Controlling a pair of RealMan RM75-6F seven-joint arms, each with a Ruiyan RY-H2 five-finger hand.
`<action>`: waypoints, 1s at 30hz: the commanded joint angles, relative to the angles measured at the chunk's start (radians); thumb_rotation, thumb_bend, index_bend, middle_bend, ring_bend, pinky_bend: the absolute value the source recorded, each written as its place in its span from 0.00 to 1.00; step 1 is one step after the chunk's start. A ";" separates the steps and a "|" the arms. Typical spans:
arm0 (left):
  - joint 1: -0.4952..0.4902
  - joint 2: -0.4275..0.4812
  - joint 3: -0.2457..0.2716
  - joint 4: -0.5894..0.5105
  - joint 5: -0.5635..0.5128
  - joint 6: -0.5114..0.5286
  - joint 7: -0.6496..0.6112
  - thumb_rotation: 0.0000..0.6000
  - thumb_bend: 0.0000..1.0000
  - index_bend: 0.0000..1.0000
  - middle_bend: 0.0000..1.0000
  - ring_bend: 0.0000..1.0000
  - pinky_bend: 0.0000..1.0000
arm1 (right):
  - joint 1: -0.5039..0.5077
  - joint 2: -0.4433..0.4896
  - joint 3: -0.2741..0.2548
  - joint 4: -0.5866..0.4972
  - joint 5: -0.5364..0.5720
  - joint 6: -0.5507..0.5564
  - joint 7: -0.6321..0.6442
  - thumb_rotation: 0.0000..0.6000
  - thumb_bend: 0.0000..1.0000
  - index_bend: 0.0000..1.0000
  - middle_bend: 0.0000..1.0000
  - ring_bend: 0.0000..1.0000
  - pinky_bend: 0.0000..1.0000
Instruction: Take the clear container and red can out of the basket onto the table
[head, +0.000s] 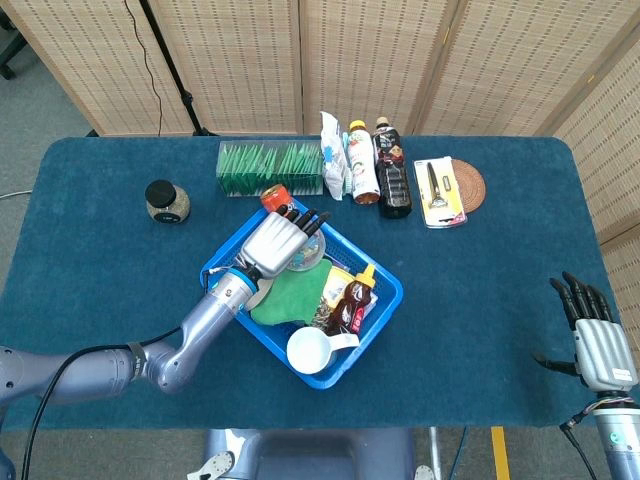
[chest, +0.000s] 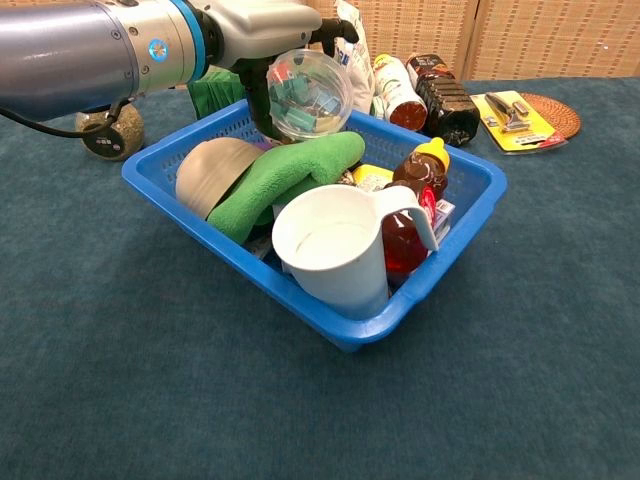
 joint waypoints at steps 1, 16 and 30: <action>0.002 -0.007 0.009 0.008 0.030 0.022 -0.016 1.00 0.24 0.18 0.32 0.40 0.37 | -0.001 0.002 -0.001 -0.003 -0.002 0.000 0.006 1.00 0.00 0.00 0.00 0.00 0.00; 0.022 0.014 0.010 -0.021 0.088 0.087 -0.063 1.00 0.32 0.30 0.42 0.43 0.39 | -0.001 0.007 -0.004 -0.003 -0.008 0.000 0.017 1.00 0.00 0.00 0.00 0.00 0.00; 0.263 0.364 -0.010 -0.239 0.234 0.253 -0.413 1.00 0.32 0.30 0.42 0.43 0.39 | -0.003 0.009 -0.016 -0.019 -0.035 0.008 0.013 1.00 0.00 0.00 0.00 0.00 0.00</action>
